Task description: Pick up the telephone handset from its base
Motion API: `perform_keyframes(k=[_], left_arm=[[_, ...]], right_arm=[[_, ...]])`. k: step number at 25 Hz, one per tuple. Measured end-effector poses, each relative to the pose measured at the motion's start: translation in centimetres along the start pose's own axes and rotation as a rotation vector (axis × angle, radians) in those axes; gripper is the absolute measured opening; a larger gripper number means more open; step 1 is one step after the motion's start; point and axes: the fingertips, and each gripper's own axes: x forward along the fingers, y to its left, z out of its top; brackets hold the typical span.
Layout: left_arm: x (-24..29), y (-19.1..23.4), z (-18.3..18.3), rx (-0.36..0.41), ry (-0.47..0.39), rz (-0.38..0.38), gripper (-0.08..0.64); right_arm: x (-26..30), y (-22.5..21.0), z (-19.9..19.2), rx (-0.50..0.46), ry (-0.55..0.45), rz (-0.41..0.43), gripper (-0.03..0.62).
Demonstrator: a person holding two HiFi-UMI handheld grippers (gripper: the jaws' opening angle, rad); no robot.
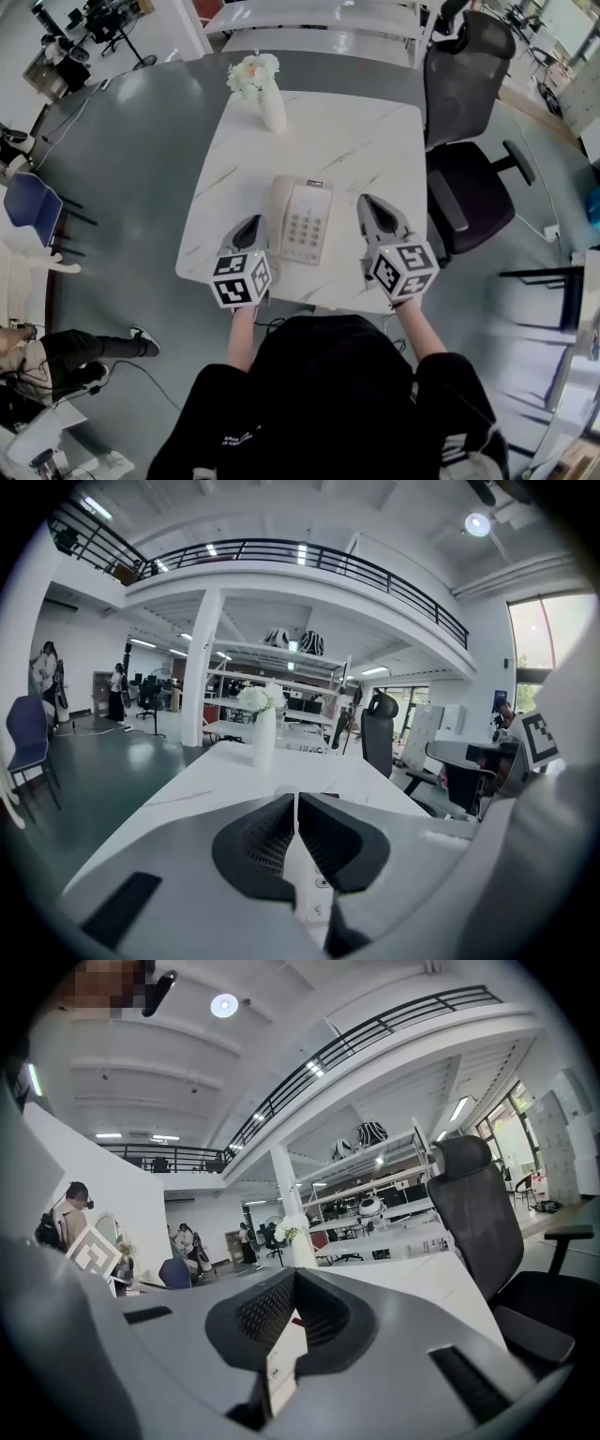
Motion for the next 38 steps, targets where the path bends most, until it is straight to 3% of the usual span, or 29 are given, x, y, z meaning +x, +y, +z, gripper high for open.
perform_keyframes(k=[6, 10, 15, 18, 21, 31, 38], left_arm=[[2.7, 0.2, -0.8, 0.039, 0.101, -0.021, 0.003], [4.3, 0.3, -1.3, 0.056, 0.146, -0.052, 0.04], [6.8, 0.5, -2.2, 0.064, 0.221, -0.082, 0.144], [8.3, 0.6, -3.8, 0.069, 0.322, -0.106, 0.285], [9.2, 0.6, -5.2, 0.097, 0.396, -0.106, 0.291], [11.2, 0.7, -8.0, 0.088, 0.529, -0.105, 0.291], [11.6, 1.3, -8.2, 0.061, 0.563, -0.083, 0.255]], right_arm=[[1.8, -0.2, -1.7, 0.014, 0.04, -0.003, -0.01], [2.7, -0.7, -2.4, 0.019, 0.069, -0.024, -0.009], [3.9, -1.7, -3.3, 0.053, 0.079, -0.064, -0.009], [4.6, -2.2, -3.8, 0.07, 0.077, -0.082, -0.009], [4.8, -2.4, -4.2, 0.08, 0.082, -0.093, -0.01], [4.7, -2.9, -5.8, 0.099, 0.109, -0.115, -0.009], [5.0, -2.8, -6.6, 0.104, 0.127, -0.112, -0.01]])
